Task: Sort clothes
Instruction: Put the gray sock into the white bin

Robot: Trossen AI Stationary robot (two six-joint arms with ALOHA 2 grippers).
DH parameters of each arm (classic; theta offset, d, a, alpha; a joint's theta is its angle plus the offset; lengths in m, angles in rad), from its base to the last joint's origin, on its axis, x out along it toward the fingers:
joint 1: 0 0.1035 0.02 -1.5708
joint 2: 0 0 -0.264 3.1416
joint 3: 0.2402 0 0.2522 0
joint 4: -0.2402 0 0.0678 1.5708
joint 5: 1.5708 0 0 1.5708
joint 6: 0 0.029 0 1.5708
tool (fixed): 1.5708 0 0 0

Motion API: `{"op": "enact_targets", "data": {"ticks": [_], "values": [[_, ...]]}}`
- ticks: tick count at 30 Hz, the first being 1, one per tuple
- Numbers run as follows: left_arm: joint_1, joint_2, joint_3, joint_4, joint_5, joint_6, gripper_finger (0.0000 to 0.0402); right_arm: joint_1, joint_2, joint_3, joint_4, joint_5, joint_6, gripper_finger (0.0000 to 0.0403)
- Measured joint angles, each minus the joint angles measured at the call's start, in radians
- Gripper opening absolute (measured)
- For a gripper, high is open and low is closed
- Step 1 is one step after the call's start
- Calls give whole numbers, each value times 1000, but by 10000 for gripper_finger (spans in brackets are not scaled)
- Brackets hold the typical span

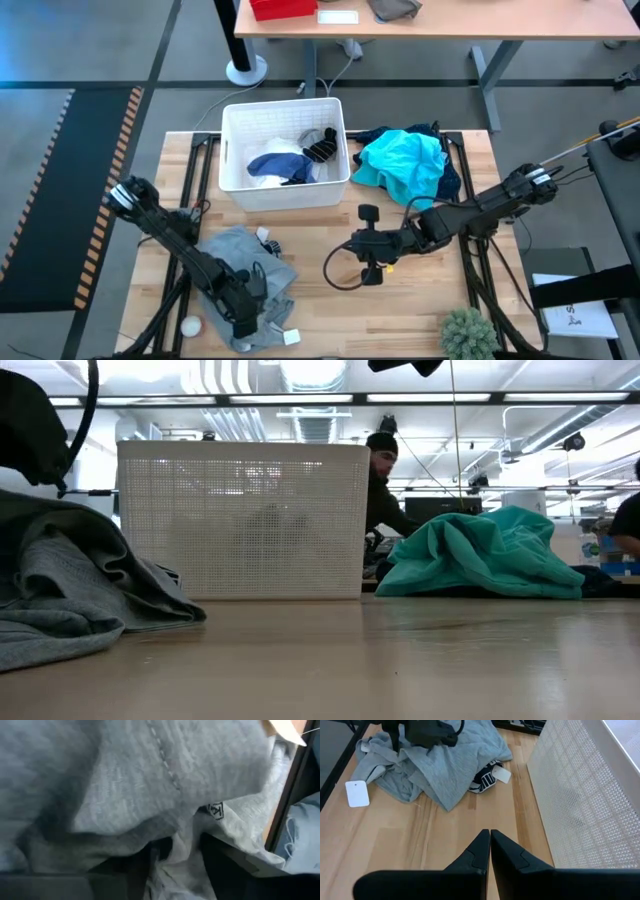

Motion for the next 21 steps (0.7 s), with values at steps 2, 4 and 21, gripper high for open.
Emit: {"op": "enact_targets", "data": {"ticks": [2,4,21], "values": [[0,19,17,-6,13,10,128,4,0,0,-3,0,-4,0],[0,25,43,-24,35,49,90,4,0,0,-4,0,-16,0],[10,-140,498,-663,-248,331,2,15,0,0,-4,0,-28,0]]}}
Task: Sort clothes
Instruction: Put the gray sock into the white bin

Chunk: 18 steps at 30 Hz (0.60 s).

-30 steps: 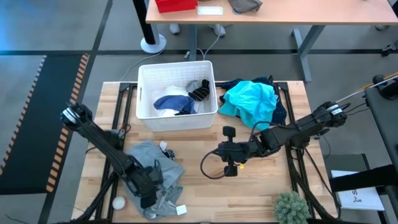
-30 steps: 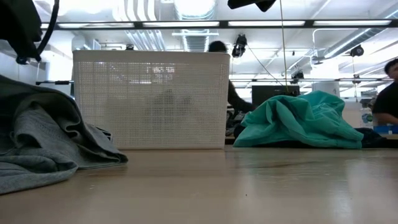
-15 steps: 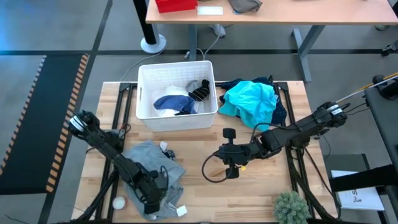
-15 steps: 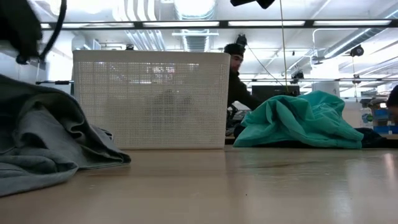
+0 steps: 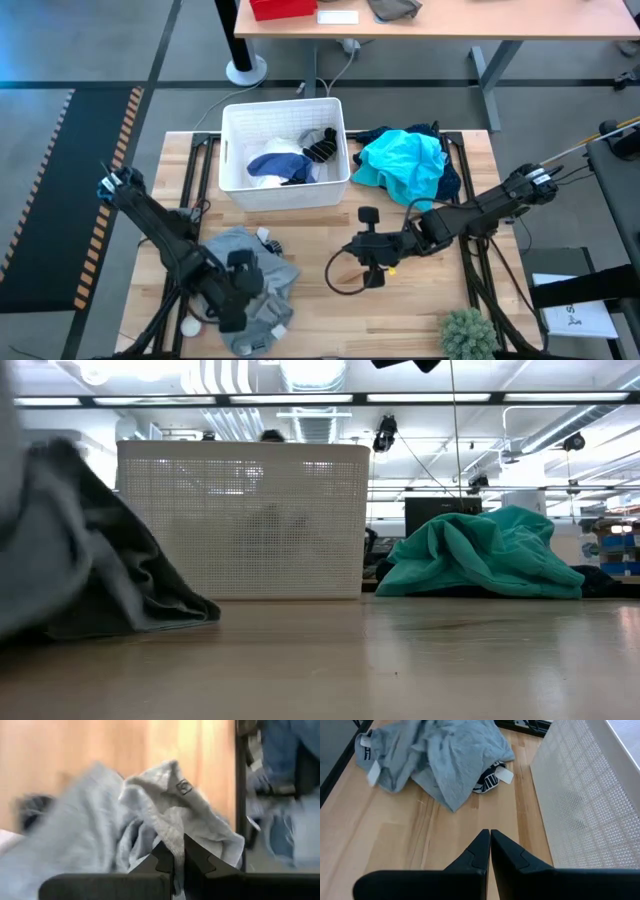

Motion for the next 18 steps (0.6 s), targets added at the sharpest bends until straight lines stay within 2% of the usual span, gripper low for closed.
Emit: {"op": "enact_targets", "data": {"ticks": [4,13,18], "values": [[5,-56,80,-45,-138,30,1,7,0,0,0,0,-1,0],[19,-192,175,-45,-317,172,1,16,0,0,0,0,-4,0],[38,-256,194,-32,-494,227,0,17,0,0,12,0,-4,0]]}}
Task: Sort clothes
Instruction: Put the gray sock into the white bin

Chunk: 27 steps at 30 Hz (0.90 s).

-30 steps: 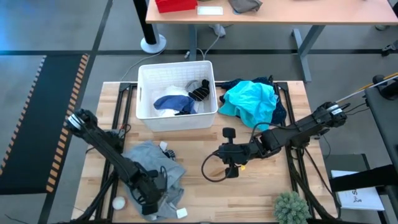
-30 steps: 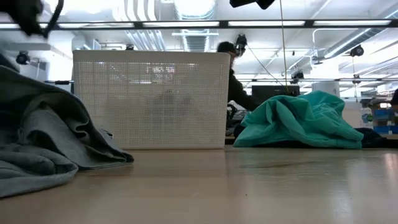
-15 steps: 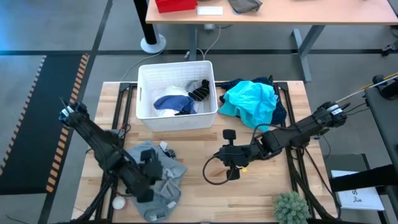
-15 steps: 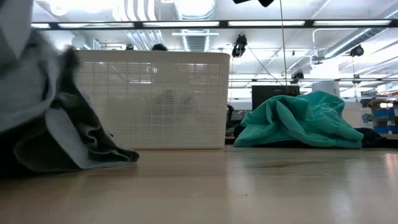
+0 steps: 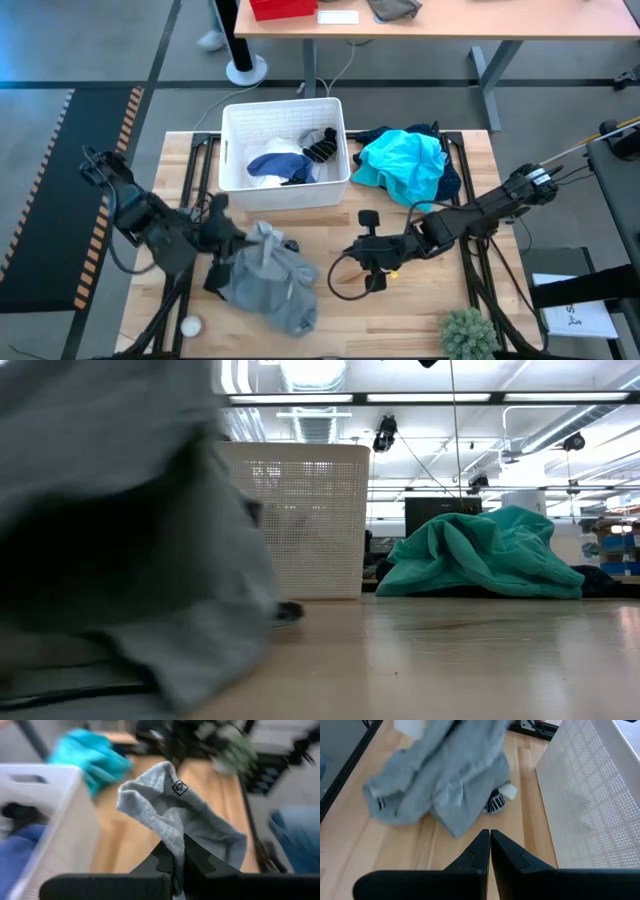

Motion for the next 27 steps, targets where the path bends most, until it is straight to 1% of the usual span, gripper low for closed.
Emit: {"op": "enact_targets", "data": {"ticks": [3,6,9,12,14,17,20,22,25,27], "values": [[22,-28,-5,13,-51,1,0,0,0,0,91,0,-8,0],[40,-40,-19,17,-56,2,0,0,0,0,265,2,-12,0],[47,-40,-38,35,-56,24,0,-9,0,0,470,30,14,1],[50,-25,-46,73,-56,61,0,-26,-1,0,596,26,-15,18],[52,-10,-46,105,-56,96,0,-40,0,0,653,24,-14,43],[54,15,-46,156,-55,165,0,-64,0,0,699,6,17,94],[64,36,-47,197,-54,220,0,-83,1,11,706,-55,49,154],[75,49,-47,212,-54,243,0,-89,14,23,746,-92,61,188],[98,69,-47,232,-54,279,0,-91,46,54,759,-106,55,225],[113,83,-47,254,-53,309,0,-96,84,86,758,-108,48,239]]}}
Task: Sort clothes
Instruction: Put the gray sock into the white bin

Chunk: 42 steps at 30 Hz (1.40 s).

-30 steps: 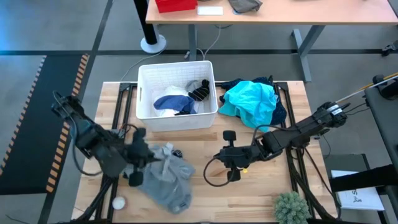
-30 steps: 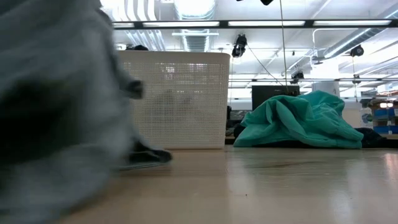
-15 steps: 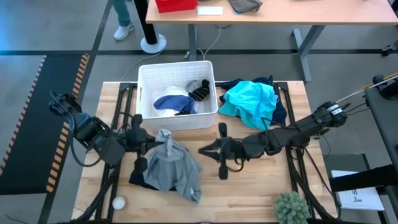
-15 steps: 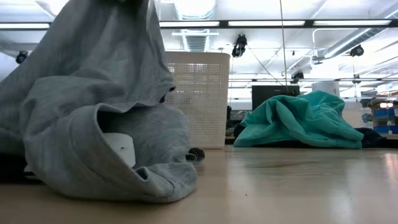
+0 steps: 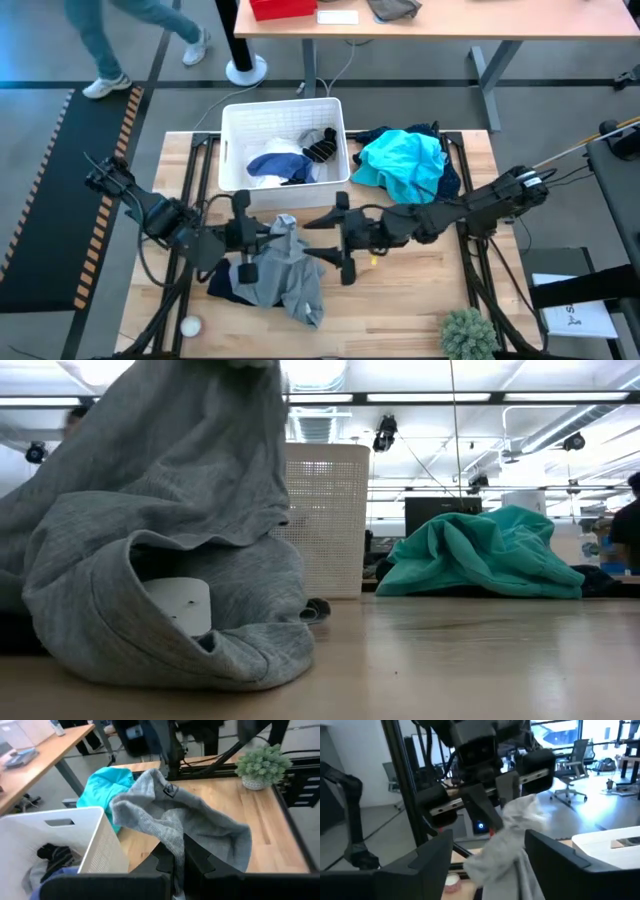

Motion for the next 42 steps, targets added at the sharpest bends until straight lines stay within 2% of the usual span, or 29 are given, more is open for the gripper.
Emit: {"op": "enact_targets", "data": {"ticks": [4,8,13,16,21,23,25,29,31,36,42], "values": [[18,22,0,49,12,65,0,-18,48,46,-3,7,2,248],[18,29,0,93,18,105,0,-31,52,60,-12,63,12,238],[19,29,0,124,20,151,0,-46,52,60,-50,55,71,224],[19,29,0,129,20,162,0,-55,52,60,-75,54,129,229],[20,29,0,134,20,163,0,-58,52,60,-59,29,108,240],[20,29,0,135,20,163,0,-59,52,60,-59,28,97,221],[20,29,0,135,19,163,0,-61,52,60,-59,29,72,183],[21,29,0,135,20,163,1,-63,52,60,-57,29,38,55],[21,29,0,135,20,162,6,-62,52,60,-56,29,18,16],[21,29,0,136,19,159,35,-62,50,60,-52,29,4,5],[21,29,0,134,19,156,93,-62,47,60,-48,29,-11,2]]}}
